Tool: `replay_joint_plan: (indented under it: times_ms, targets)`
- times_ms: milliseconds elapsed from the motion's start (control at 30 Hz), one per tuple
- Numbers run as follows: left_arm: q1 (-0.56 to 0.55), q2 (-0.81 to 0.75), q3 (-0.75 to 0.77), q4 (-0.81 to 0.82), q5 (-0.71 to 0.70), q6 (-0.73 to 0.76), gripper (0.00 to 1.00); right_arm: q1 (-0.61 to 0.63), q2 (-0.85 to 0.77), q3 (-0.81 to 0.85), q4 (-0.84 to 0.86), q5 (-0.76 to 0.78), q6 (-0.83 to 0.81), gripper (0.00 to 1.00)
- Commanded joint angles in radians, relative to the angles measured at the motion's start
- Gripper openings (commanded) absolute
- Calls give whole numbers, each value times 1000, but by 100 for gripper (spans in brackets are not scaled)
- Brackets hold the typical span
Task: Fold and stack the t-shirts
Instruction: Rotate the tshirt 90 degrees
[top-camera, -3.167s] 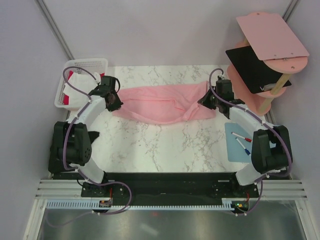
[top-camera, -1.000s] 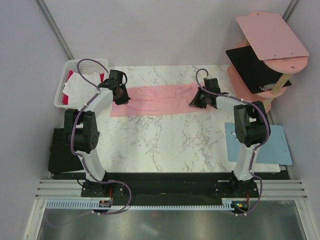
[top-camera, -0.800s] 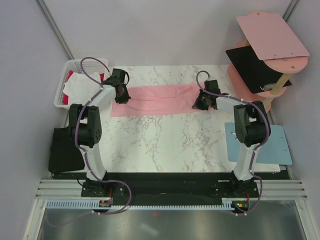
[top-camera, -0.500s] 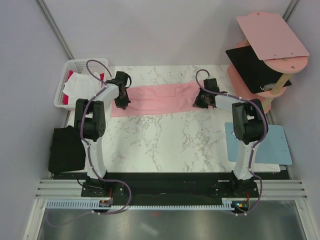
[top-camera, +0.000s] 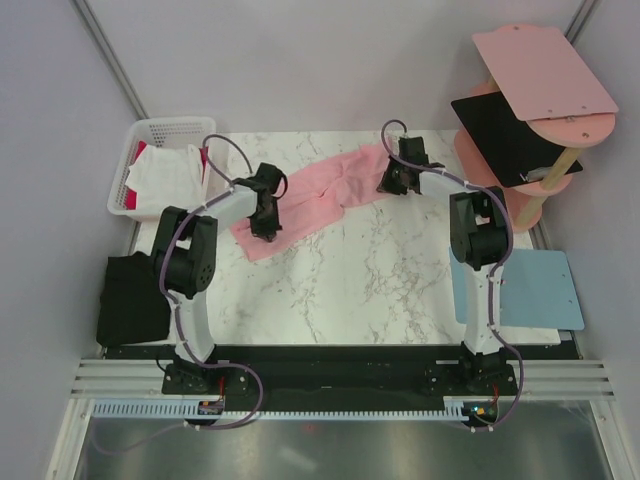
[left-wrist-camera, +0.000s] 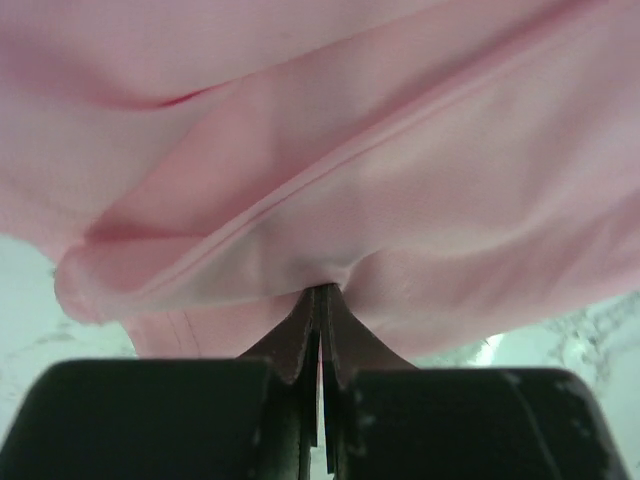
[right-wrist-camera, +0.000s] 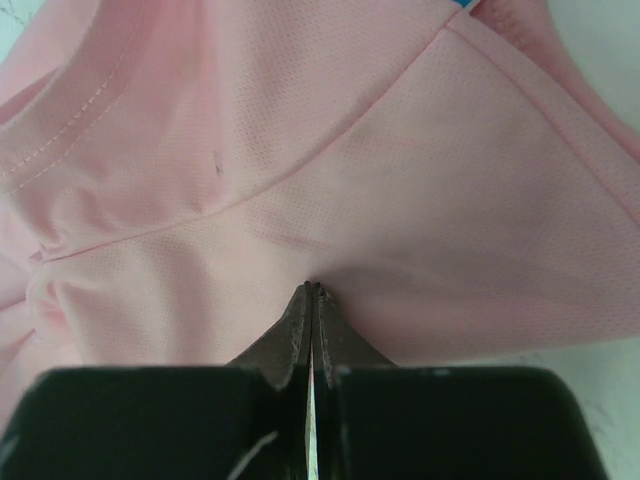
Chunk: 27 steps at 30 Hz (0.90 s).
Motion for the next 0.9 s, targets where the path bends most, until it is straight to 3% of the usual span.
replay_joint_plan:
  times_ms: [0,267,433,533,667,867]
  targets:
    - [-153,-43,-92,-48,140,-32,2,11,104,155,-36,-83,-55,0]
    - [-369,-127,-156,-51,269,-100,2,40,277,524,-85,-60,-143,0]
    - [-420,-231,-170,-49,288,-109,2,40,319,628,-67,-30,-189,0]
    - [-422,-326,-170,-51,193,-111,2,40,214,515,7,-54,-207,0]
    - [-400,-420,-181,-52,41,-103,2,40,-76,150,193,-91,-157,0]
    - [-253,-418,-265,-2,92,-95,2,117,-316,-162,135,-165,-95,0]
